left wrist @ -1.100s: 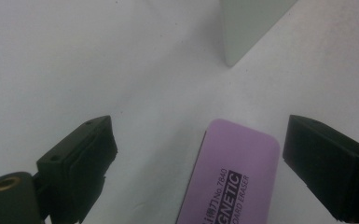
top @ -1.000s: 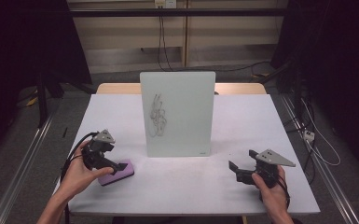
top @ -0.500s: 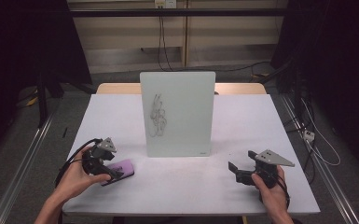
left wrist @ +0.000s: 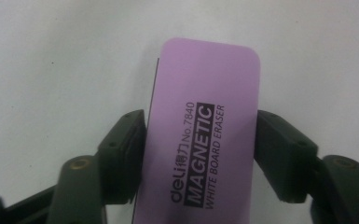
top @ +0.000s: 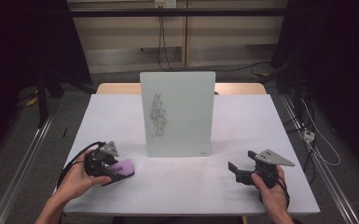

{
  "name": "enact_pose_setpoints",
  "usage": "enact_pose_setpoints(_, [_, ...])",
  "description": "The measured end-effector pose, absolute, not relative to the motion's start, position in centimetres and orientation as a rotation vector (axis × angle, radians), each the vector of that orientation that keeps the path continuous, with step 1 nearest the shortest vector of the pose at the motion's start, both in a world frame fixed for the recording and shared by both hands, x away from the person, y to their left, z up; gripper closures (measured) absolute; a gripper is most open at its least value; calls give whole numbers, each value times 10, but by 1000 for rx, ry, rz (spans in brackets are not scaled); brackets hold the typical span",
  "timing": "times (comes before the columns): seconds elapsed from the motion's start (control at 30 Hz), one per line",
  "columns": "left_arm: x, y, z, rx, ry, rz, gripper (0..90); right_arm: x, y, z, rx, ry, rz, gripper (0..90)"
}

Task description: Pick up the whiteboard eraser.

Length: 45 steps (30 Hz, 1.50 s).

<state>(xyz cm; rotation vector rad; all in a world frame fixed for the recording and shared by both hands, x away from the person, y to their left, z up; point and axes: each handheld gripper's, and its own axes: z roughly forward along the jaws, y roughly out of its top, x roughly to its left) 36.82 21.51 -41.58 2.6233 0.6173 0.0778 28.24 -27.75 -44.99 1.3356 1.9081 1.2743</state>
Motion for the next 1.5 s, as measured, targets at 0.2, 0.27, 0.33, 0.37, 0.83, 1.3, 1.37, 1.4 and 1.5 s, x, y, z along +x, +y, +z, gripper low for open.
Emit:
enact_pose_setpoints(0.2, [367,213,-416,2642,582,100,384,283,-277,-450,1329,1909,1270,81])
enact_pose_setpoints(0.27, [367,213,-416,2645,590,102,386,282,-277,-450,1329,1910,1269,81])
enact_pose_setpoints(0.33, [367,213,-416,2644,598,104,388,282,-276,-450,1326,1911,1271,81])
enact_pose_setpoints(0.37, [367,213,-416,2644,598,104,391,282,-276,-450,1326,1911,1271,82])
enact_pose_setpoints(0.83, [370,217,-414,2534,697,103,401,283,-277,-450,1341,1904,1267,82])
enact_pose_setpoints(1.3, [366,222,-396,2296,726,237,404,284,-276,-450,1340,1906,1262,82])
enact_pose_setpoints(1.37, [365,221,-394,2285,727,249,404,283,-276,-450,1337,1906,1265,82])
enact_pose_setpoints(1.4, [364,220,-393,2268,729,260,404,283,-277,-450,1335,1907,1263,82])
enact_pose_setpoints(1.5, [361,219,-390,2241,723,281,405,283,-277,-450,1334,1905,1266,82])
